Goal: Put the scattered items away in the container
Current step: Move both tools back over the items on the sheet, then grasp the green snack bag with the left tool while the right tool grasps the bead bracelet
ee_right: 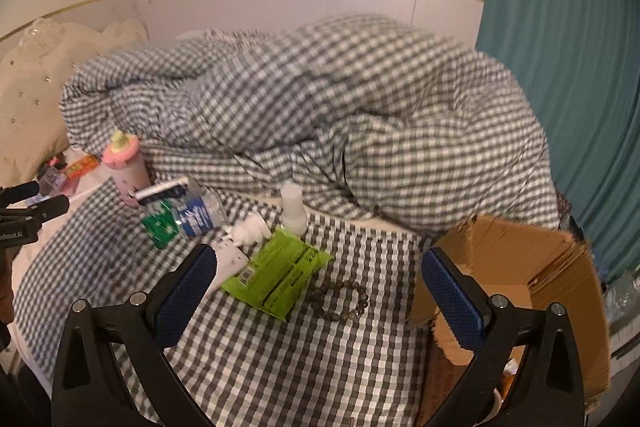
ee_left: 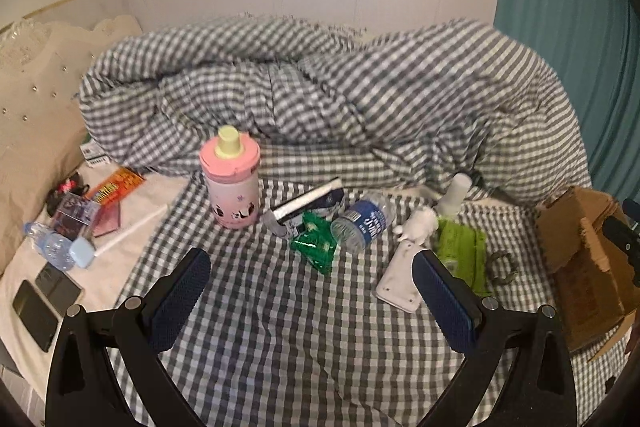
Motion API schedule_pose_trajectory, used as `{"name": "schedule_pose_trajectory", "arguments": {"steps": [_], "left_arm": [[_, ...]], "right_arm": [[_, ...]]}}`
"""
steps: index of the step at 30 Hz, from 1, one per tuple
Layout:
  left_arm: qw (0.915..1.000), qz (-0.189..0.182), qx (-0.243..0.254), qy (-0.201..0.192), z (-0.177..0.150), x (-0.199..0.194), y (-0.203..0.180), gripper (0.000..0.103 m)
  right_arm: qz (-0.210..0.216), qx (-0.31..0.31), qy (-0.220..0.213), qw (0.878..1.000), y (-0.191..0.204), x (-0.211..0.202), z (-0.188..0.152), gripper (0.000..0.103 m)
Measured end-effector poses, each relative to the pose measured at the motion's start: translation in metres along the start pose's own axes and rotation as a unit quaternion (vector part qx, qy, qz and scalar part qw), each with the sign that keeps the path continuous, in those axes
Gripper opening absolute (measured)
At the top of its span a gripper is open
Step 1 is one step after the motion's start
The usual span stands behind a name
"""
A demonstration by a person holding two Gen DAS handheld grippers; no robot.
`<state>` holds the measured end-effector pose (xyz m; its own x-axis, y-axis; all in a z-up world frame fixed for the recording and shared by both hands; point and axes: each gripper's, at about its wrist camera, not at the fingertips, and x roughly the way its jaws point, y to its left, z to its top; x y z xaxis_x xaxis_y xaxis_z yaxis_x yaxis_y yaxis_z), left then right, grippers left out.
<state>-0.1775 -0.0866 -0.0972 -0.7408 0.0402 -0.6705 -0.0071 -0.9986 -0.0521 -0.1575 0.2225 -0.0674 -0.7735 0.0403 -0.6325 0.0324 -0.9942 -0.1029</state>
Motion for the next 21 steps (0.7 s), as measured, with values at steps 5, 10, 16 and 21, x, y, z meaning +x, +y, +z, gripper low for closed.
{"name": "schedule_pose_trajectory", "arguments": {"steps": [5,10,16,21], "left_arm": [[0.9998,0.008,0.008,0.014,-0.001,0.038,0.0,0.103],[0.9995,0.013,0.014,0.024,-0.004,0.068,-0.002,0.103],[0.9986,0.004,0.024,0.046,-0.011,0.12,-0.005,0.103],[0.9969,0.013,0.025,0.073,-0.015,0.163,-0.001,0.098]], "right_arm": [[-0.001,0.018,0.031,0.999,-0.01,0.039,-0.012,0.103],[-0.012,0.019,0.066,0.998,-0.018,0.077,-0.026,0.103],[-0.021,0.02,0.104,0.994,-0.024,0.119,-0.043,0.103],[-0.032,0.009,0.122,0.992,-0.026,0.15,-0.053,0.103]]}}
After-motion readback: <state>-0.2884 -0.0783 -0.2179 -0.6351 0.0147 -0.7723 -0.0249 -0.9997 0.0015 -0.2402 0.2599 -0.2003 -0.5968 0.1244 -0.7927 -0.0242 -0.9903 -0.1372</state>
